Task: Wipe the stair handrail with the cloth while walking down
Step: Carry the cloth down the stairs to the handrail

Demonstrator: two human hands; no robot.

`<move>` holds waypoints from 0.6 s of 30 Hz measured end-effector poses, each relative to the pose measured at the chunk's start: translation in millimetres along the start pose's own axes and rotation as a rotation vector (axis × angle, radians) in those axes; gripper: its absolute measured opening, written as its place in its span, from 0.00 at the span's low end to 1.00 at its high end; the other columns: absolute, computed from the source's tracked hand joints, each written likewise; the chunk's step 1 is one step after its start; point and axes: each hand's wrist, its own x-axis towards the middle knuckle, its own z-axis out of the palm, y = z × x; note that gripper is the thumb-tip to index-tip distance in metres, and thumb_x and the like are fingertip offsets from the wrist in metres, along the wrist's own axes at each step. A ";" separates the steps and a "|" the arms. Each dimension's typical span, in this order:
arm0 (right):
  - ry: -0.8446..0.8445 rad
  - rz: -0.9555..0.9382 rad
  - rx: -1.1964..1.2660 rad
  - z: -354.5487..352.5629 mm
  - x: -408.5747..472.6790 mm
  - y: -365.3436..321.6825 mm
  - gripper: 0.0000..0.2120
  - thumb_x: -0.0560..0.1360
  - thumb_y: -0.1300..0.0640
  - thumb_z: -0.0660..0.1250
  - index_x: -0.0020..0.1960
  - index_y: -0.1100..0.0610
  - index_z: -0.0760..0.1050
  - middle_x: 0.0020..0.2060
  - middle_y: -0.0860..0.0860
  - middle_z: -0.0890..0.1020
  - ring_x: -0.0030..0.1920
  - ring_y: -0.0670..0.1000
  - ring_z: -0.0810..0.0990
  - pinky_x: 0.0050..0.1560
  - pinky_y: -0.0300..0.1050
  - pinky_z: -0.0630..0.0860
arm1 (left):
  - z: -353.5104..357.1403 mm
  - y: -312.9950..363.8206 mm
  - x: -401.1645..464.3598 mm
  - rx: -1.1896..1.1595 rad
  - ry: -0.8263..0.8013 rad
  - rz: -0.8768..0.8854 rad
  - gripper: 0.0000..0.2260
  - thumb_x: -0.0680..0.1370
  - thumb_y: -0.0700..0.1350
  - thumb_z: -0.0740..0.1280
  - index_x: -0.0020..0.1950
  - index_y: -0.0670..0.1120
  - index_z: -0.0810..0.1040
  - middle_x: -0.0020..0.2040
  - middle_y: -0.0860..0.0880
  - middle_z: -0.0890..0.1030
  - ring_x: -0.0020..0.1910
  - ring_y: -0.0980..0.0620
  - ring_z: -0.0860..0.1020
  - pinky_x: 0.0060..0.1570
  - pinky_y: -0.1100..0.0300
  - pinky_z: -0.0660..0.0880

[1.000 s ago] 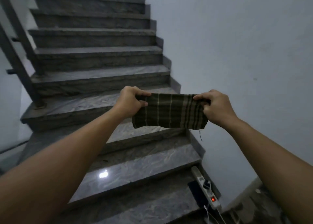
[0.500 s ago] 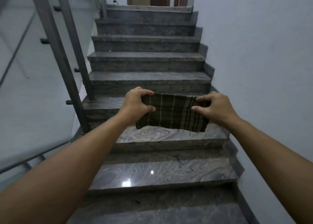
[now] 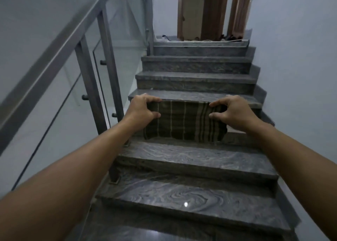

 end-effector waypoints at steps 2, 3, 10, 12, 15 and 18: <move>-0.014 -0.035 -0.006 1.4 42.5 -7.4 0.18 0.67 0.55 0.77 0.55 0.56 0.81 0.46 0.51 0.78 0.46 0.49 0.76 0.45 0.35 0.72 | -20.0 -4.3 30.5 0.019 0.023 -0.013 0.21 0.69 0.38 0.75 0.61 0.46 0.79 0.54 0.48 0.78 0.55 0.51 0.77 0.56 0.57 0.77; -0.019 -0.045 -0.009 3.1 64.9 -9.7 0.18 0.67 0.56 0.77 0.55 0.56 0.81 0.47 0.51 0.78 0.49 0.51 0.77 0.49 0.41 0.74 | -28.9 -7.5 46.3 0.025 0.033 -0.025 0.21 0.69 0.38 0.75 0.61 0.46 0.79 0.54 0.49 0.78 0.54 0.51 0.77 0.56 0.57 0.77; 0.025 -0.111 0.014 15.0 207.6 -32.4 0.20 0.64 0.52 0.78 0.54 0.57 0.82 0.48 0.53 0.79 0.49 0.51 0.77 0.48 0.43 0.73 | -83.4 -30.2 160.5 0.093 0.104 -0.027 0.22 0.68 0.39 0.77 0.61 0.44 0.79 0.53 0.48 0.78 0.54 0.49 0.77 0.58 0.55 0.77; 0.066 -0.108 0.002 8.4 244.1 -38.5 0.19 0.63 0.50 0.79 0.51 0.58 0.83 0.44 0.53 0.80 0.46 0.51 0.77 0.44 0.42 0.72 | -97.8 -33.7 194.1 0.088 0.099 -0.012 0.22 0.67 0.41 0.77 0.60 0.44 0.79 0.52 0.48 0.78 0.53 0.50 0.77 0.55 0.55 0.78; 0.138 -0.119 -0.008 -8.6 294.4 -45.7 0.20 0.62 0.48 0.79 0.49 0.58 0.84 0.43 0.55 0.82 0.44 0.52 0.79 0.46 0.45 0.76 | -116.2 -27.3 246.2 0.082 0.112 0.021 0.21 0.67 0.43 0.78 0.59 0.44 0.80 0.51 0.48 0.79 0.52 0.50 0.78 0.53 0.56 0.78; 0.144 -0.128 -0.003 -27.4 342.5 -46.6 0.20 0.62 0.49 0.79 0.50 0.59 0.83 0.45 0.56 0.82 0.45 0.53 0.79 0.49 0.49 0.78 | -125.3 -18.3 297.1 0.091 0.122 0.028 0.22 0.67 0.43 0.78 0.59 0.44 0.79 0.52 0.48 0.79 0.52 0.50 0.77 0.52 0.57 0.78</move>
